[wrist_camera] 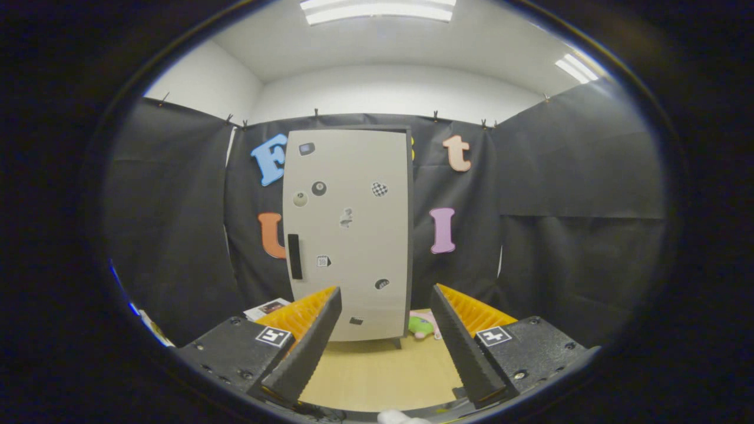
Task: Open the shoe cabinet door, grab the shoes and put them into the shoe cabinet, then close the shoe cabinet door.
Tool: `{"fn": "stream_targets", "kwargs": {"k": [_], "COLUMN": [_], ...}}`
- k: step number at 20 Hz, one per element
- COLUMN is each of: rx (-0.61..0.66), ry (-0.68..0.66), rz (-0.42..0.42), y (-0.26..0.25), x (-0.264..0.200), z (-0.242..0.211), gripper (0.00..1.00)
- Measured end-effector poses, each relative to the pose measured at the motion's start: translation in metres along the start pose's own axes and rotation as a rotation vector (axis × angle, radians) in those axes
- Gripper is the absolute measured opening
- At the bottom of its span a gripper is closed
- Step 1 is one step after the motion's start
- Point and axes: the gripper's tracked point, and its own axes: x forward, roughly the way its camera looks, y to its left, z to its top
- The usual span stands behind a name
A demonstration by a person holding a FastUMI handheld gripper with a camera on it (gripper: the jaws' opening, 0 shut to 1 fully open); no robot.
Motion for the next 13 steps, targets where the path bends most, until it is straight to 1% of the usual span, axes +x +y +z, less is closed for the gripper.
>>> {"fn": "stream_targets", "kwargs": {"k": [13], "rx": [-0.009], "ry": [-0.018], "rz": [0.004], "y": [0.0040], "x": [-0.0099], "z": [0.0050], "gripper": [0.99]}}
